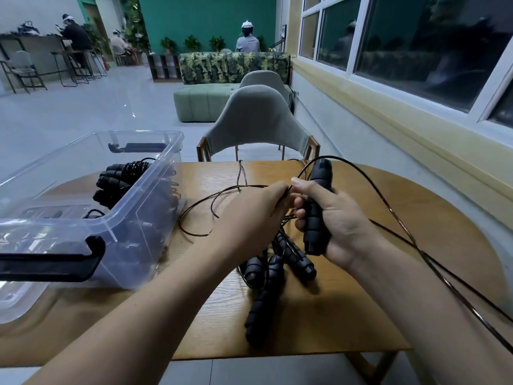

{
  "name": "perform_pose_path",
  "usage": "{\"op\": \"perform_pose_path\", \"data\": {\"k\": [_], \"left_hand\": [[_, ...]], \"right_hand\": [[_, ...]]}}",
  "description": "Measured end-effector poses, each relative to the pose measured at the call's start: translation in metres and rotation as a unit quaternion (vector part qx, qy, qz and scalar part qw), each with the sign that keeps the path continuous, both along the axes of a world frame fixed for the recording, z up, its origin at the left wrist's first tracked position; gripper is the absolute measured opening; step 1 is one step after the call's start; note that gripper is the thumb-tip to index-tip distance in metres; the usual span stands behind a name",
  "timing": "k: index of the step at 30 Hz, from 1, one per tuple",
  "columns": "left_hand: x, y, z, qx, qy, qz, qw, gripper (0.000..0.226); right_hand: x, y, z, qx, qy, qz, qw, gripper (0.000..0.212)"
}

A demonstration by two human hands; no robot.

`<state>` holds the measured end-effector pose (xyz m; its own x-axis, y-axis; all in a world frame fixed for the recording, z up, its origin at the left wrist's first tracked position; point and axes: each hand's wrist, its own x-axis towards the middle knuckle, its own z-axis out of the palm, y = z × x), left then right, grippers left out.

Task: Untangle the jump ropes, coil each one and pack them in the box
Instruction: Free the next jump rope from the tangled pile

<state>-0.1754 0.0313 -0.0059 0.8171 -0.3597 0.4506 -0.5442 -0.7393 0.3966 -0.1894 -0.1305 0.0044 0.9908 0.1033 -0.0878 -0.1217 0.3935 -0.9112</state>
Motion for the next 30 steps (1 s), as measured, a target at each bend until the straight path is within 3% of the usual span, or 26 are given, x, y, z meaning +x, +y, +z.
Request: {"op": "perform_pose_path", "data": {"k": [11,22,30], "left_hand": [[0.002,0.003,-0.005,0.003,-0.016,-0.031,0.999,0.026],[0.020,0.017,-0.006,-0.017,-0.046,0.026,0.998,0.018],[0.030,0.032,-0.007,-0.015,-0.087,0.077,0.993,0.014]], "right_hand": [[-0.003,-0.004,0.007,-0.040,-0.024,-0.014,0.999,0.007],[0.016,-0.064,0.039,0.108,-0.041,-0.093,0.989,0.019],[0.024,-0.099,0.045,0.148,-0.047,-0.136,0.978,0.020]]}}
